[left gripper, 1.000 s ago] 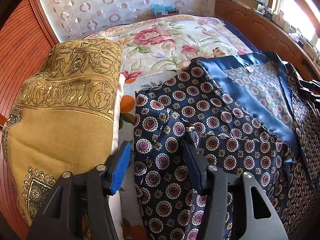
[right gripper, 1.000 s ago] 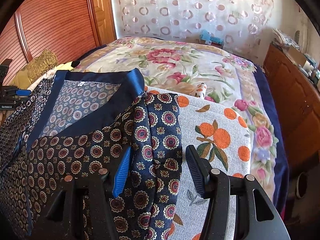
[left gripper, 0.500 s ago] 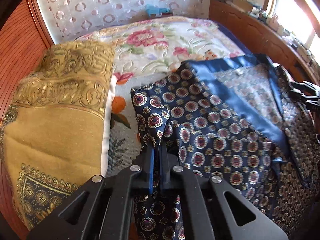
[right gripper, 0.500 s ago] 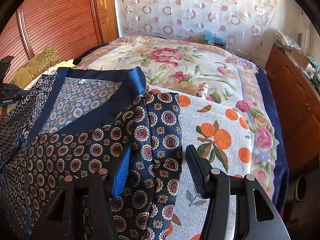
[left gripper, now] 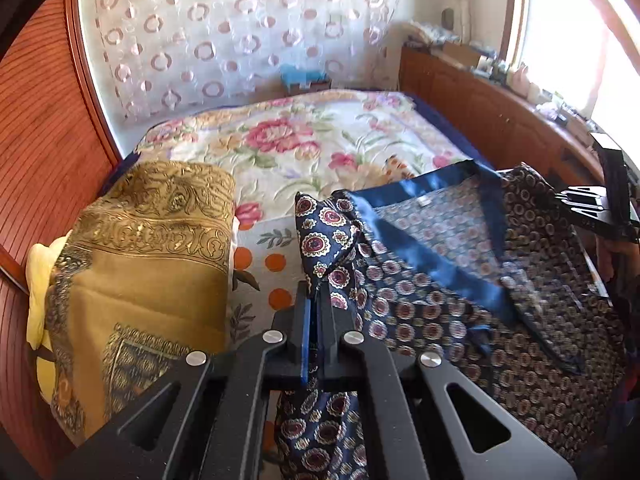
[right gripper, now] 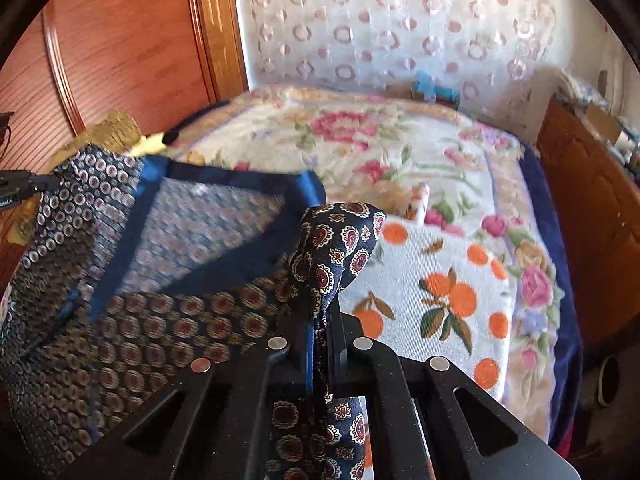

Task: Fold small clothes
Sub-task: 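Lift the hem toward the collar with the left tool while the right tool grips the hem too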

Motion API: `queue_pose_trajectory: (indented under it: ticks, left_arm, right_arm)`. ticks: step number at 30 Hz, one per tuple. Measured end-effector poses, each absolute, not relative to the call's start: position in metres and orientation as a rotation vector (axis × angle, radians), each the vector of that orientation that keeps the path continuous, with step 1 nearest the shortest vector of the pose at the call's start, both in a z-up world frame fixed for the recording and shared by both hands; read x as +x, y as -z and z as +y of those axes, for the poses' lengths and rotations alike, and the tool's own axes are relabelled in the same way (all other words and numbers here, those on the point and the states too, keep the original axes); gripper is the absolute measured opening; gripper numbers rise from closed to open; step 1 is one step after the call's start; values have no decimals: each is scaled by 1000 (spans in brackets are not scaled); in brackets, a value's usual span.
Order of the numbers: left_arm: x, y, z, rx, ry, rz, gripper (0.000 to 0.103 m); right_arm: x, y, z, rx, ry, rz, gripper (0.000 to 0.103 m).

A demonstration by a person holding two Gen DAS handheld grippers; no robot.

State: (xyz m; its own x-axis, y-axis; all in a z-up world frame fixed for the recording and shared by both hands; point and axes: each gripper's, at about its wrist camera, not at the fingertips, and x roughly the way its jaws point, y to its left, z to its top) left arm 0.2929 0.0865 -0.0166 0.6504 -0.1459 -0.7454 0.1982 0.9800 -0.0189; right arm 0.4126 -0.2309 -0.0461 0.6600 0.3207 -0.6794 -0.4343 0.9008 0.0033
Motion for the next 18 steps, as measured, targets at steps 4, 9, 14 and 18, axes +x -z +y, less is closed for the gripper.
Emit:
queue_pose_trajectory:
  ticks: [4,9,14,18]
  left_arm:
    - [265,-2,89,53,217,779,3]
    - [213,-8,93,41,253,733,3]
    - [162,3,101,15,282,714,3]
    - [127,18,104,-4,289,721,3]
  right_arm:
    - [377,25,-231,-162,-423,661,3]
    - [322,13,-233,-158,-443,599,3]
    - [261,18,-240,-140,-466,571,3]
    - [209,32,-242,-141,-489,577,3]
